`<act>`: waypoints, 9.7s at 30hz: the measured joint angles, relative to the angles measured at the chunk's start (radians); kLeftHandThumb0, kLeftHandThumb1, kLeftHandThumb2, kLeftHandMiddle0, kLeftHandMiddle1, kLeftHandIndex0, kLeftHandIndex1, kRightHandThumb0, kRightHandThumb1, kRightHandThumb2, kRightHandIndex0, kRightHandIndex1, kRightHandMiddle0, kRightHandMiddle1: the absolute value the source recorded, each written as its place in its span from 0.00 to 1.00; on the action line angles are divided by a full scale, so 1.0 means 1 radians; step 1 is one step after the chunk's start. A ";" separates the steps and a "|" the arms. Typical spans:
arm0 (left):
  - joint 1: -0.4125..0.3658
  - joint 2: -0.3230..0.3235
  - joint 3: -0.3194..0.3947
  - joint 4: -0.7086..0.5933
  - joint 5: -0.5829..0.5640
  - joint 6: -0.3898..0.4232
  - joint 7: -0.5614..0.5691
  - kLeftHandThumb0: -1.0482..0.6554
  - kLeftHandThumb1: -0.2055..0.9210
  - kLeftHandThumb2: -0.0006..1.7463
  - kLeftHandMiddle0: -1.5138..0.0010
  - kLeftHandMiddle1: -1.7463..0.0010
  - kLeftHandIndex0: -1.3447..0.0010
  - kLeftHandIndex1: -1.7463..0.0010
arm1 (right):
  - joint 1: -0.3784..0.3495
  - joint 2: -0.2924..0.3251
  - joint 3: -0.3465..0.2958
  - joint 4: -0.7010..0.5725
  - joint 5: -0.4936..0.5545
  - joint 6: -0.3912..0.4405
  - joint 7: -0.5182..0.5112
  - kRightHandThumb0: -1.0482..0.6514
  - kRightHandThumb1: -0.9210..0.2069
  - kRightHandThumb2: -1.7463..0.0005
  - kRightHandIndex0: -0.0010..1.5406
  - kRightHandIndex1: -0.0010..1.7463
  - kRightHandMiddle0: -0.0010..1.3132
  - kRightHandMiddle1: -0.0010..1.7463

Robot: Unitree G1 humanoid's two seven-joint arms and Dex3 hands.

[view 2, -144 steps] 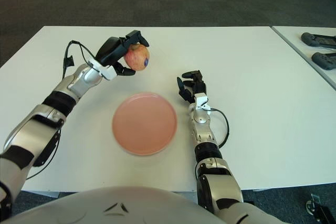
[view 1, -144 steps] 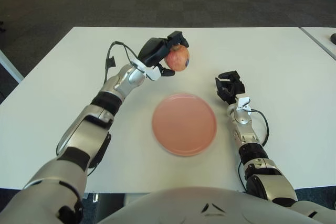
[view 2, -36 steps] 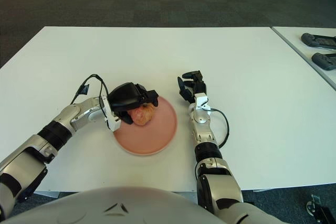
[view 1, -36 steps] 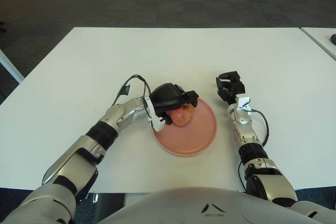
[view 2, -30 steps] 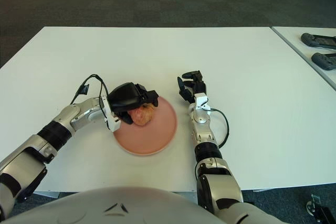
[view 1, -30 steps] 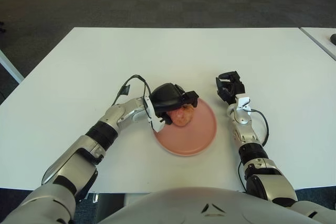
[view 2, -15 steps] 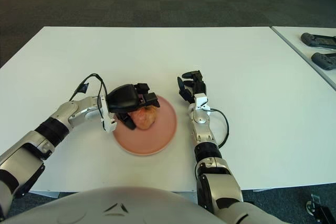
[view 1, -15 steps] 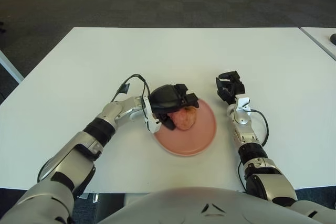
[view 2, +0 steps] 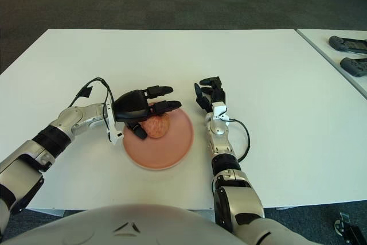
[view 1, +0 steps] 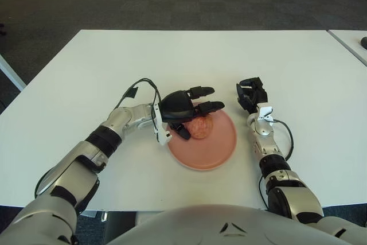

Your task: Put the apple into the plate.

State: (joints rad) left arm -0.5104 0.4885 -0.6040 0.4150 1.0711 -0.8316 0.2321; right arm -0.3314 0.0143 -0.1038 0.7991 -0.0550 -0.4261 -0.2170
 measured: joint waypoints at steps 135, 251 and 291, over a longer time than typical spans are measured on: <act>0.364 -0.360 0.611 0.142 -0.951 0.406 -0.157 0.02 1.00 0.62 1.00 1.00 1.00 0.88 | -0.007 -0.001 0.018 -0.047 0.003 0.100 0.059 0.61 0.08 0.71 0.28 0.83 0.19 0.93; 0.370 -0.388 0.635 0.177 -0.944 0.332 -0.072 0.04 1.00 0.67 1.00 1.00 1.00 1.00 | -0.034 -0.020 -0.022 0.161 0.069 -0.279 0.246 0.29 0.00 0.48 0.11 0.01 0.00 0.26; 0.404 -0.378 0.647 0.127 -0.944 0.343 -0.074 0.00 1.00 0.66 1.00 1.00 1.00 1.00 | 0.021 -0.026 0.010 0.053 0.062 -0.224 0.256 0.26 0.00 0.48 0.10 0.00 0.00 0.19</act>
State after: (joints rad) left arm -0.1060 0.1100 0.0428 0.5420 0.1267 -0.4884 0.1581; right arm -0.3100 -0.0120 -0.0942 0.8524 0.0069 -0.6499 0.0386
